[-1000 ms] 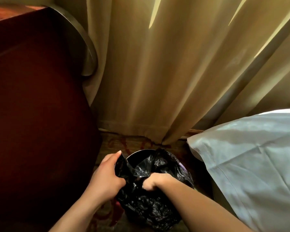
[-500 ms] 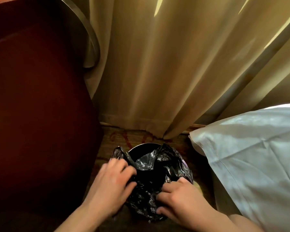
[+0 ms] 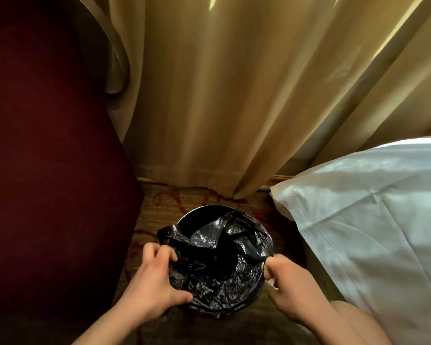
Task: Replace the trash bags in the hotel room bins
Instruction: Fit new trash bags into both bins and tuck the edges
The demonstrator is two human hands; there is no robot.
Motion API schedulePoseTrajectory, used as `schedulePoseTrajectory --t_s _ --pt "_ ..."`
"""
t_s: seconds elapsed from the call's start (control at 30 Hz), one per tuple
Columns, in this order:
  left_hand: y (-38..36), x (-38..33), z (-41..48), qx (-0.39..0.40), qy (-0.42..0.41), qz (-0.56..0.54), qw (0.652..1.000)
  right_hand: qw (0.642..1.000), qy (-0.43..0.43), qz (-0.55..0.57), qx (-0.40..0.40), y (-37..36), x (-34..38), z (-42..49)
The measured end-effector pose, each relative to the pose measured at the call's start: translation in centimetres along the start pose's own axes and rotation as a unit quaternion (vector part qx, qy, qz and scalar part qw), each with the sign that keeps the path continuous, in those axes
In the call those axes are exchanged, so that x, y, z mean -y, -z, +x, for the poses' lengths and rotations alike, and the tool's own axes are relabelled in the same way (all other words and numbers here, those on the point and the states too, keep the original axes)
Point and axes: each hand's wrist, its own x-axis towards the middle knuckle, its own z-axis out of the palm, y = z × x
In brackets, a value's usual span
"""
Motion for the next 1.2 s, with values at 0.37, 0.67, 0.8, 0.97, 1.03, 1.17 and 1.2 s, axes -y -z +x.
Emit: schedulePoseTrajectory --t_s 0.37,0.67,0.8,0.97,1.03,1.17,1.2 --pt "-1.3 -1.2 3.0 -0.092 0.110 -0.399 0.906 0.875 -0.180 0.448 0.020 1.3 -2.2 2.5" --pt "-1.7 -2.6 3.8 -0.047 0.058 -0.152 0.985 0.939 -0.206 0.258 -0.092 0.8 -2.0 4.1" --pt "-1.6 -2.7 4.4 -0.056 0.057 -0.114 0.990 0.969 0.007 0.187 -0.159 2.7 0.5 4.1" --pt "-1.5 -3.3 5.5 -0.063 0.068 -0.067 0.993 0.976 0.102 0.072 -0.179 2.0 1.1 7.6" --pt "-1.3 -3.4 6.4 -0.063 0.086 -0.055 0.993 0.965 0.034 0.184 -0.182 2.3 1.4 9.5" --pt "-0.9 -3.4 7.8 -0.041 0.119 -0.053 0.991 0.920 -0.150 0.325 -0.158 2.6 0.2 13.0" --pt "-0.9 -3.3 8.0 -0.039 0.119 -0.052 0.991 0.929 -0.156 0.301 -0.145 2.0 -0.5 13.5"
